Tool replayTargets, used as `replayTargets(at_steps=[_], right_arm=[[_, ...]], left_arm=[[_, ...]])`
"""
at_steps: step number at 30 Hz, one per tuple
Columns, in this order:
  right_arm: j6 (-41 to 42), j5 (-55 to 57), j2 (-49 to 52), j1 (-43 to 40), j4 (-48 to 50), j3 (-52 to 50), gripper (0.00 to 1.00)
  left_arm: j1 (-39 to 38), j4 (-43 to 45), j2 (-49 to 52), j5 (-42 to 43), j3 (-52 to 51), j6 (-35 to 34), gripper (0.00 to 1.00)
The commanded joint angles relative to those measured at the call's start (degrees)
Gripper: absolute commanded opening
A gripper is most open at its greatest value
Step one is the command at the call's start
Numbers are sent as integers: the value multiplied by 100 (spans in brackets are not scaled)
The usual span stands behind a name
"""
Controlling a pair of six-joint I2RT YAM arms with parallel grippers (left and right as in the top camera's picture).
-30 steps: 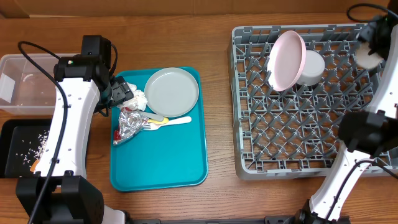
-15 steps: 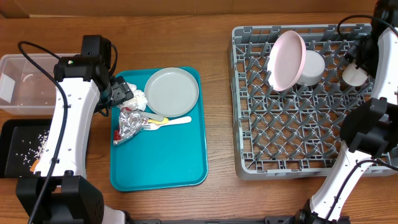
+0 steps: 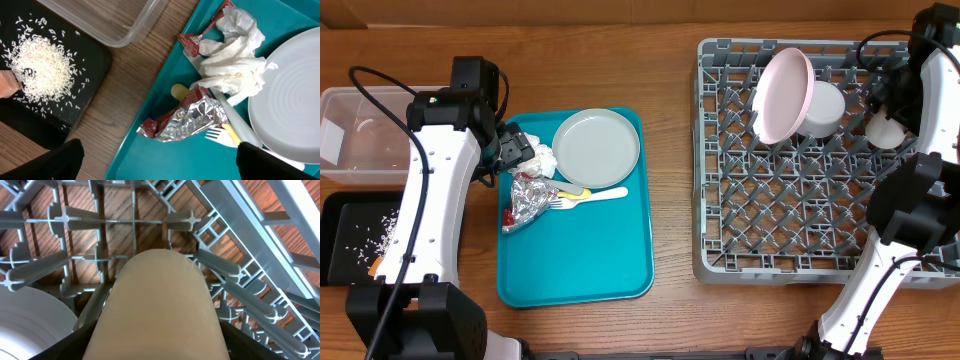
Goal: Sort waste into correct bins and load items into the dishwasher rack
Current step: 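Lower the cup into the rack and open the right gripper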
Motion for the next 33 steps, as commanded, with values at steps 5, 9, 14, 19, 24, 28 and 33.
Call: replayTargets(at_steps=[5, 9, 14, 19, 24, 28, 33], right_arm=[[33, -22, -199, 7, -522, 612, 81], [31, -317, -326, 7, -876, 1246, 89], [9, -402, -555, 7, -1016, 1600, 100], [7, -608, -647, 7, -1016, 1600, 100], [37, -1368, -822, 33, -1014, 1600, 93], [28, -1504, -1119, 192, -1016, 1600, 93], [28, -855, -1443, 398, -1016, 1600, 97]], left_arm=[[-13, 7, -74, 4, 127, -118, 100], [-13, 7, -74, 4, 127, -118, 100], [-13, 9, -74, 4, 127, -118, 100], [-13, 7, -74, 4, 127, -118, 100], [-13, 7, -74, 4, 127, -118, 100], [-13, 7, -74, 4, 127, -118, 100], [-11, 7, -74, 4, 127, -118, 100]])
